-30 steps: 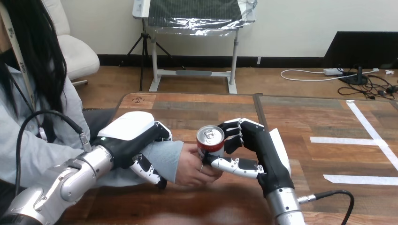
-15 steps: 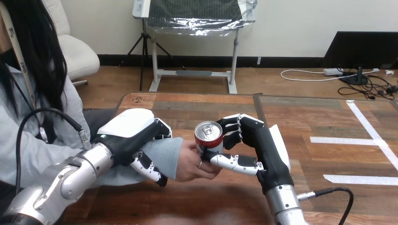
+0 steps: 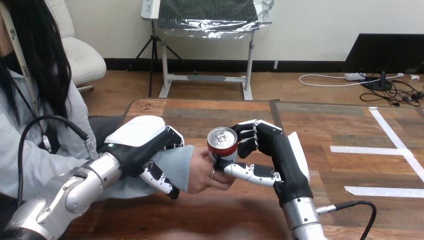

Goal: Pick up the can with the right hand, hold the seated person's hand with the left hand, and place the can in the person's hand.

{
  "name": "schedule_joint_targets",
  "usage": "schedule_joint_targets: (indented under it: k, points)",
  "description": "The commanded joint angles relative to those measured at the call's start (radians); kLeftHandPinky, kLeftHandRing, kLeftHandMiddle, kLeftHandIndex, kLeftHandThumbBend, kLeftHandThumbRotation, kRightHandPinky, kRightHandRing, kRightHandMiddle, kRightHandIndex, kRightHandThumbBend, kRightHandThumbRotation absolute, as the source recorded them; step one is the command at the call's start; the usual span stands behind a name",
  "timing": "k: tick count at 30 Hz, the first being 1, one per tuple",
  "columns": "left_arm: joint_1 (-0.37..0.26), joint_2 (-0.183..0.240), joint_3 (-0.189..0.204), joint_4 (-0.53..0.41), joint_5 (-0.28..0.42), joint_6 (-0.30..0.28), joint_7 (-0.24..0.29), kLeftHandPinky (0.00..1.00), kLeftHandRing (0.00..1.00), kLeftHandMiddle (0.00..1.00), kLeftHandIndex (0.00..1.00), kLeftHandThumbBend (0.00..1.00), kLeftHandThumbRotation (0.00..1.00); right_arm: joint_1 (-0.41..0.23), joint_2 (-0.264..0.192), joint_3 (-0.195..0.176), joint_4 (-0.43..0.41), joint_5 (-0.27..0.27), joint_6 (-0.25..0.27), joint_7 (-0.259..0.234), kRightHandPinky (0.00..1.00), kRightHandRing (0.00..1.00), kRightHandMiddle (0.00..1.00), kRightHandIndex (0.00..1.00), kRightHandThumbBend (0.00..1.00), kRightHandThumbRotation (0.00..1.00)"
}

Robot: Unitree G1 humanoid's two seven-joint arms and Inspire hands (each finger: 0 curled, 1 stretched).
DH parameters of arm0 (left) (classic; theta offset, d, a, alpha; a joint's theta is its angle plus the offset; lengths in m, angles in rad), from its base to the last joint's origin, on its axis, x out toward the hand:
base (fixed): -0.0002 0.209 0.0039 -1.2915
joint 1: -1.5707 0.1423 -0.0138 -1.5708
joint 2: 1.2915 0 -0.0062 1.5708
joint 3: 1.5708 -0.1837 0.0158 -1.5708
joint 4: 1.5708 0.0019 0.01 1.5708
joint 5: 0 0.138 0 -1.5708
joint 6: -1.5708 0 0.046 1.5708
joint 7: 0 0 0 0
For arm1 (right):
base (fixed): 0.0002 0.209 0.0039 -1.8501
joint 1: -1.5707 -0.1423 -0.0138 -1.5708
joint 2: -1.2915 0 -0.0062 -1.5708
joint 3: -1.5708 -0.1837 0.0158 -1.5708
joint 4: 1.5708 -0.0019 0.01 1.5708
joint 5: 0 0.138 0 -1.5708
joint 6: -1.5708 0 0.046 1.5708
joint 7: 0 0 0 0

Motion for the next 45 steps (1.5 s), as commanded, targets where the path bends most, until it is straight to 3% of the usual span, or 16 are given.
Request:
schedule_joint_targets:
  k: [1,14,20,26,35,45]
  points:
    - [-0.041,-0.014,0.039,-0.028,-0.013,-0.012,0.039,0.28,0.34,0.40,0.42,0.89,0.00,-0.026,0.020,0.010,-0.053,-0.008,-0.010,-0.011,0.41,0.45,0.52,0.54,0.70,0.00]
    - [-0.037,-0.012,0.035,-0.022,-0.002,-0.008,0.048,0.31,0.36,0.42,0.43,0.89,0.00,-0.032,0.013,0.005,-0.044,-0.001,-0.003,-0.018,0.45,0.46,0.52,0.55,0.70,0.00]
    - [-0.038,-0.009,0.029,-0.012,0.010,-0.016,0.063,0.37,0.39,0.44,0.46,0.89,0.00,-0.035,0.010,0.005,-0.041,-0.002,0.006,-0.022,0.46,0.46,0.52,0.55,0.70,0.00]
    - [-0.035,-0.006,0.028,-0.020,0.019,0.000,0.060,0.46,0.48,0.51,0.53,0.90,0.06,-0.034,0.010,0.005,-0.048,0.007,0.039,-0.010,0.49,0.53,0.59,0.62,0.72,0.00]
    - [-0.028,-0.008,0.027,-0.021,0.047,0.009,0.084,0.56,0.59,0.64,0.68,0.98,0.19,-0.031,-0.003,0.010,-0.062,0.002,0.067,0.005,0.68,0.69,0.73,0.77,0.80,0.02]
    - [-0.023,-0.008,0.017,0.006,0.083,0.009,0.130,0.68,0.73,0.77,0.82,1.00,0.35,-0.028,-0.026,0.017,-0.083,-0.010,0.098,0.026,0.92,0.87,0.87,0.91,0.91,0.24]
